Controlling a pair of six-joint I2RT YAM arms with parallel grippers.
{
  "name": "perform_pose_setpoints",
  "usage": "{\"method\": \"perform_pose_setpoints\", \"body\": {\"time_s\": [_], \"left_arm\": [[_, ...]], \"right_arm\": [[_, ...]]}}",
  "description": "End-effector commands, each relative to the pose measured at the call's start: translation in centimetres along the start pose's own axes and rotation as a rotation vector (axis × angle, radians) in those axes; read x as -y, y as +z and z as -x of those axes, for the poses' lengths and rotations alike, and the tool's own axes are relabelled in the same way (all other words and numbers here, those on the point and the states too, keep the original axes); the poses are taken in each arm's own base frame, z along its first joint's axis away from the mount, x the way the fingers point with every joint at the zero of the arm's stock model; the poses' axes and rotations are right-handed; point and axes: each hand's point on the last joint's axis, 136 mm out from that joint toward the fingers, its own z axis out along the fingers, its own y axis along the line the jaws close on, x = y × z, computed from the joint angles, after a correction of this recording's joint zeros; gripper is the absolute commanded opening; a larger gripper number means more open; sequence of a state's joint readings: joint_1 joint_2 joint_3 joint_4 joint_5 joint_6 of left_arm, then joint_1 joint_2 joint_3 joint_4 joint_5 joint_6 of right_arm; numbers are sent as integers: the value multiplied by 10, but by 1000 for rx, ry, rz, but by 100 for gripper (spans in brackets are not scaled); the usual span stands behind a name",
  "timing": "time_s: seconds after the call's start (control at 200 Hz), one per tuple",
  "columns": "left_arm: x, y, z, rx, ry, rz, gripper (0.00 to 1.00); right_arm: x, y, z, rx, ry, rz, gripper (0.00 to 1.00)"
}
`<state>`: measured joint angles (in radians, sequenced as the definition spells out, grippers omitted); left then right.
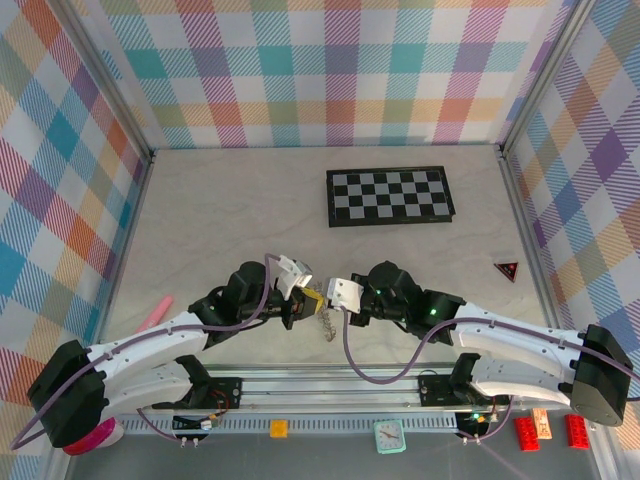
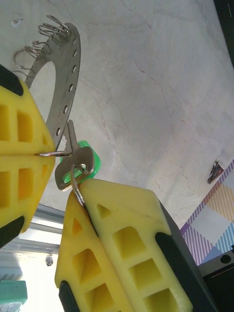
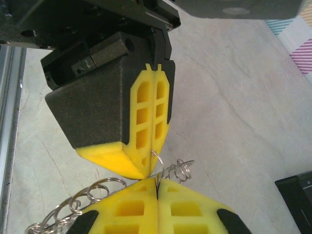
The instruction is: Put the keys on the keyring
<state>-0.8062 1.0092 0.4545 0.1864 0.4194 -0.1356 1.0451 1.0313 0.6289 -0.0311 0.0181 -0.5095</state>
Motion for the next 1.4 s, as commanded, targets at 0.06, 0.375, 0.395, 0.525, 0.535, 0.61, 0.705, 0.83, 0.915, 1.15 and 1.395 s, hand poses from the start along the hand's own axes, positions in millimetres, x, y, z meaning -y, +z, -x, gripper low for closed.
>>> {"method": "perform_pose_setpoints", "body": {"time_s": [0.06, 0.375, 0.395, 0.525, 0.535, 0.61, 0.705, 0.83, 0.915, 1.15, 1.395], "left_arm": [[7, 0, 18, 45, -8, -44, 0], [6, 1, 18, 46, -9, -41, 0], [6, 1, 18, 44, -10, -42, 0], [6, 0, 19, 51, -9, -41, 0], [6, 0, 19, 52, -9, -41, 0], [6, 0, 18, 49, -10, -39, 0], [5, 0, 19, 52, -10, -34, 0], [3, -1, 19, 56, -5, -24, 0], [2, -1, 19, 62, 2, -16, 0], [1, -2, 18, 64, 9, -10, 0], [2, -2, 18, 69, 8, -17, 0]], "right_arm": [[3, -2, 7, 21, 7, -19, 0], [-4, 4, 4, 9, 28, 24, 0], [-4, 4, 4, 9, 28, 26, 0], [-6, 5, 4, 8, 30, 38, 0], [-6, 5, 4, 9, 31, 39, 0], [-8, 4, 5, 13, 33, 48, 0], [-3, 2, 6, 19, 34, 18, 0], [7, -5, 8, 34, 34, -43, 0], [5, -6, 9, 35, 41, -29, 0], [-6, -2, 9, 33, 54, 40, 0], [-1, 1, 9, 30, 51, 13, 0]]}}
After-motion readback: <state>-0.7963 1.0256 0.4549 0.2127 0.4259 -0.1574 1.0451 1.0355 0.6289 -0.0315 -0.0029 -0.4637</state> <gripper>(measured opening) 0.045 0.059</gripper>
